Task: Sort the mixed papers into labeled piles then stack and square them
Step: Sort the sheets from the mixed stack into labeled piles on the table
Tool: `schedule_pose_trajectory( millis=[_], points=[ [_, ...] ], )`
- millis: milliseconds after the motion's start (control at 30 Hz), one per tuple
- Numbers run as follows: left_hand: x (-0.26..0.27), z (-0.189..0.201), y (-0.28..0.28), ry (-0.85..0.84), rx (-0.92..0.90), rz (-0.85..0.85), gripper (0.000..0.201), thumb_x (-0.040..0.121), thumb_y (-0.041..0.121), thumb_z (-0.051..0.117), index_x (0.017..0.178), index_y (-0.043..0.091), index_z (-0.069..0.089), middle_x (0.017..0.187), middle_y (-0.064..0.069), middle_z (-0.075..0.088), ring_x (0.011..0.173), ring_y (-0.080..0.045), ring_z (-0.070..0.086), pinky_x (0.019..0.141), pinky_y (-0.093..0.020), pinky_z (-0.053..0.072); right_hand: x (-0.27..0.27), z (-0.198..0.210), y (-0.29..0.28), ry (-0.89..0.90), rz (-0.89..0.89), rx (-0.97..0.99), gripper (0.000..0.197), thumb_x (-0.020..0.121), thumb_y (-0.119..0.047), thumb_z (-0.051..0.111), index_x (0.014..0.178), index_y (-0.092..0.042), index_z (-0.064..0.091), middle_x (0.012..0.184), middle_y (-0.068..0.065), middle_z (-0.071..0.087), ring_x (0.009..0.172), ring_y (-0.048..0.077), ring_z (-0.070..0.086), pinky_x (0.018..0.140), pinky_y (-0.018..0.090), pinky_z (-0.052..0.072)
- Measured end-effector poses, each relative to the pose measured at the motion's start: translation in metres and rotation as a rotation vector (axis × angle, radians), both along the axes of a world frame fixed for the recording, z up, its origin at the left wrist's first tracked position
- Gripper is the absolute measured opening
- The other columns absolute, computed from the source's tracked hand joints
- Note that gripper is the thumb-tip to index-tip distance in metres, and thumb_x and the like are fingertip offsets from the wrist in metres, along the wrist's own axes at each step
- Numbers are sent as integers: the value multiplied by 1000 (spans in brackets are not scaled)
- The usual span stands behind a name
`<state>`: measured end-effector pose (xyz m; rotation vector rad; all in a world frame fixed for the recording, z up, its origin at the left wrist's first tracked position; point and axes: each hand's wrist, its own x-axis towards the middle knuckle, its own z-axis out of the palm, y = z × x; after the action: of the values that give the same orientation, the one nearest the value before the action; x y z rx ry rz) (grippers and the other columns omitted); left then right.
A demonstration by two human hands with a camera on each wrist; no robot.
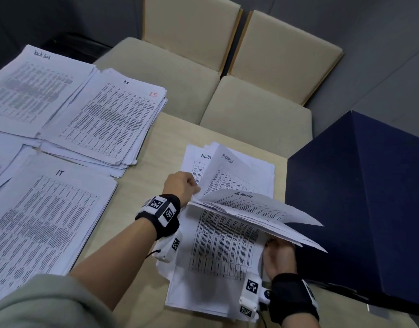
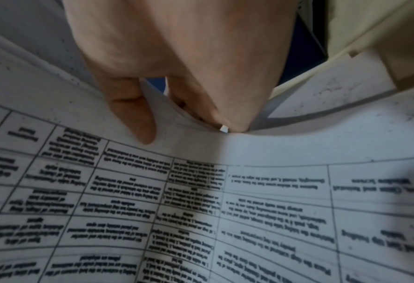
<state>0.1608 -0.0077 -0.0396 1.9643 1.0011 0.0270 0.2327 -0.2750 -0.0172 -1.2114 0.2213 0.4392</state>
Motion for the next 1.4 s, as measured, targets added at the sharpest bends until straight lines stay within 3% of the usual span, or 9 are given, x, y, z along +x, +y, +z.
schedule_pose_trajectory(
  millis=[267,400,633,733,900,1033,1167,1300,1400],
  points=[
    [-14,28,-1,-338,-456,-7,25,76,-2,79,92,4,61,61,2,49,56,-15,43,54,-19,39,25,-44,-14,152,87,-257,47,98,6,42,93,-41,48,81,-46,59,82,-27,49,82,-5,32],
    [-28,43,0,-405,-689,-148,19,78,1,77,97,-2,73,100,-24,72,79,-22,63,64,-24,49,19,-25,-9,-85,-79,-326,38,84,21,38,73,-11,56,64,-6,67,66,6,59,77,12,44],
    [-29,42,-12,-324,-933,-112,38,95,36,60,113,4,69,118,-7,69,107,-18,65,102,-35,45,12,-16,-1,53,-104,-182,37,78,22,47,60,-8,59,60,0,61,72,21,55,79,29,45],
    [-26,39,-13,-311,-939,79,42,99,32,55,128,1,59,130,-10,63,118,-23,61,110,-42,41,12,-12,1,28,-68,-205,44,78,24,49,54,-9,67,58,3,64,69,21,59,77,28,48],
    [-26,35,-9,-375,-888,138,35,94,10,48,127,9,60,127,-6,65,118,-23,60,106,-43,43,3,-12,-6,80,-28,-328,19,98,5,44,100,-6,60,92,4,64,93,21,56,80,24,50],
    [-25,51,-15,-319,-821,114,17,66,-2,45,59,7,58,67,-7,57,62,-21,45,59,-29,27,1,-12,-10,62,38,-171,39,74,-39,82,96,-17,59,85,-4,70,79,10,65,68,17,56],
    [-22,52,-16,-240,-810,228,46,74,-6,43,35,18,44,45,2,39,44,-17,32,45,-24,24,1,-14,-3,51,6,-132,20,98,-10,53,117,-10,62,117,7,66,108,21,62,103,33,49],
    [-20,49,-9,-315,-797,325,32,92,11,52,60,13,50,50,5,41,52,-17,37,55,-30,28,1,-10,-1,57,-10,-204,24,82,11,61,90,-10,70,94,5,73,92,20,67,94,36,51],
    [-21,30,3,-128,-180,309,10,89,22,64,88,13,65,80,3,66,79,-21,61,77,-29,47,2,1,1,56,19,-253,29,76,13,63,98,-3,53,75,8,63,76,19,63,74,27,52]
  ],
)
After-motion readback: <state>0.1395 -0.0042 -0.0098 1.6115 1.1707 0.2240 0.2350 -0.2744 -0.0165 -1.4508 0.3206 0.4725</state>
